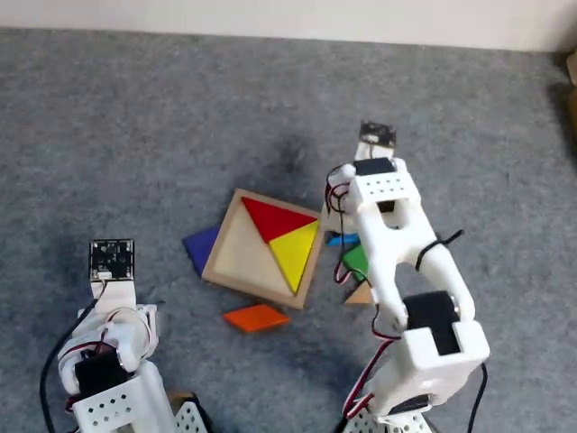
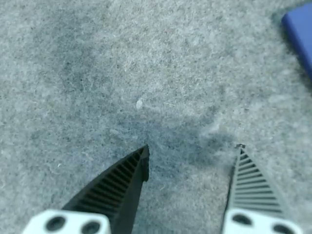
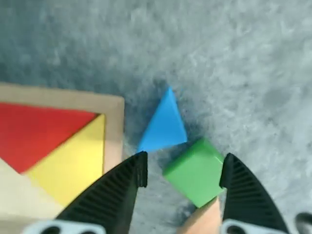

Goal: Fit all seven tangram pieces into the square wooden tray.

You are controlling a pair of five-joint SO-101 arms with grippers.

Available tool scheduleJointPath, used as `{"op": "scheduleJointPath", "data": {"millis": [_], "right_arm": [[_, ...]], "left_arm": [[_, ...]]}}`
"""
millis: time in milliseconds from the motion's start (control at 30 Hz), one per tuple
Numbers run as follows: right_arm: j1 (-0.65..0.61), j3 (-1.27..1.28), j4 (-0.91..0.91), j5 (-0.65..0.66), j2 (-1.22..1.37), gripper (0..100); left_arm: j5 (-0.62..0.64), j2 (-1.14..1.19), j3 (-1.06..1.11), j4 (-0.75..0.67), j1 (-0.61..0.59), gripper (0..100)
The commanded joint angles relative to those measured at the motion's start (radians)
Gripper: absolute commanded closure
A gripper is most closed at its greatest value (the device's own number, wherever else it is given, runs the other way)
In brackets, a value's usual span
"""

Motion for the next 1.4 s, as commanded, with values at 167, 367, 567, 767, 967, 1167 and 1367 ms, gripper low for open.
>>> {"op": "scheduleJointPath", "data": {"millis": [167, 367, 567, 767, 967, 1167, 1367], "right_arm": [[0.022, -0.004, 0.015, 0.203, 0.113, 75.3], [0.051, -0.002, 0.018, 0.292, 0.143, 75.6], [0.087, -0.002, 0.018, 0.396, 0.143, 89.9], [0.094, -0.01, 0.018, 0.442, 0.139, 92.1], [0.091, -0.005, 0.019, 0.468, 0.038, 89.0], [0.065, 0.097, 0.111, 0.468, -0.216, 74.1], [-0.005, 0.312, 0.019, 0.47, -0.255, 73.8]], "left_arm": [[0.011, -0.007, -0.035, 0.0, -0.004, 73], [0.011, -0.007, -0.035, 0.0, -0.004, 73], [0.011, -0.007, -0.035, 0.0, -0.004, 73], [0.011, -0.007, -0.035, 0.0, -0.004, 73], [0.011, -0.007, -0.035, 0.0, -0.004, 73], [0.011, -0.007, -0.035, -0.002, -0.004, 73], [0.011, -0.007, -0.035, -0.002, -0.004, 73]]}}
